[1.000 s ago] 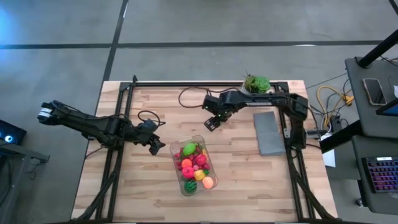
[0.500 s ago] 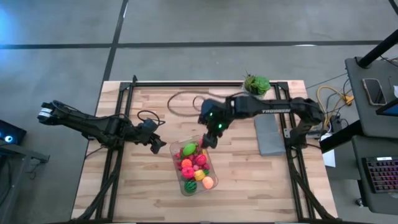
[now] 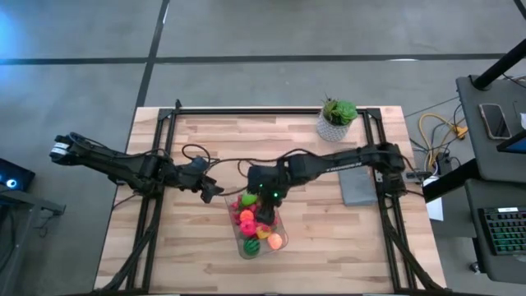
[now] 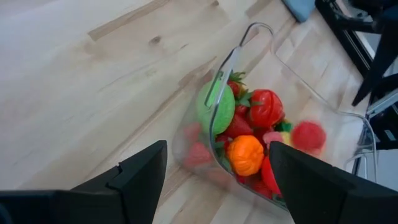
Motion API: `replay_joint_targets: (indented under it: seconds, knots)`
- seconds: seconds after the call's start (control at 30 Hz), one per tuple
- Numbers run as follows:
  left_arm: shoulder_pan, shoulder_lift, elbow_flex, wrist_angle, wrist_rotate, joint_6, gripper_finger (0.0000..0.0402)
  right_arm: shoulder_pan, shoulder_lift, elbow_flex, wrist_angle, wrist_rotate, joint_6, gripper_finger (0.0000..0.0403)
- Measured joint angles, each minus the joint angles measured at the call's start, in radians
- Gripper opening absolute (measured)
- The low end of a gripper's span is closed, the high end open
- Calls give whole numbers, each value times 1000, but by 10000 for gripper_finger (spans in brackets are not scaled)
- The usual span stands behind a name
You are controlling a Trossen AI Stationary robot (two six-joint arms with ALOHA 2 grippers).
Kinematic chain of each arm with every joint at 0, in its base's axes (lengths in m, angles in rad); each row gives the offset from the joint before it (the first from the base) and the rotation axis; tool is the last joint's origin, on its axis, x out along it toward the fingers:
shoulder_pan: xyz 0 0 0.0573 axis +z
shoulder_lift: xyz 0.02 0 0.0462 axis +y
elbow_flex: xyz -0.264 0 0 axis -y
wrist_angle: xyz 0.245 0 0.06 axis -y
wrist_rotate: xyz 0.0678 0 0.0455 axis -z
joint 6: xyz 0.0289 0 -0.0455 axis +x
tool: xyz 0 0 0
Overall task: Pick and placing Produce into tupperware
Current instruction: Put the red strawberry into the transparent bin, then return to Home Position
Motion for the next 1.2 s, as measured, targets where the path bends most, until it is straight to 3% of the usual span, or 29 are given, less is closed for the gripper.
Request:
replay_joint_targets:
  seconds: [0.17, 0.33, 0.47, 0.6, 0.73, 0.97, 1.2]
  knots:
    - [0, -1, 1, 0, 8, 2, 267, -54, 2, 70, -31, 62, -18, 280]
    - [0, -10, 1, -12, 131, 2, 267, -105, 0, 169, -107, 83, -246, 295]
    - [0, -32, 1, 5, 180, -62, 267, -153, -4, 286, -247, 82, -243, 299]
    - [0, -79, 5, 109, 295, 73, 267, -158, -24, 377, -359, 85, -306, 299]
    - [1, -173, 9, 209, 294, 205, 267, -143, -60, 393, -369, 64, -345, 299]
    - [0, -388, -19, 207, 196, 385, 267, -159, -163, 215, -304, 70, -353, 295]
    - [0, -576, -115, 228, 185, 428, 267, -226, -382, -256, 85, -25, -244, 292]
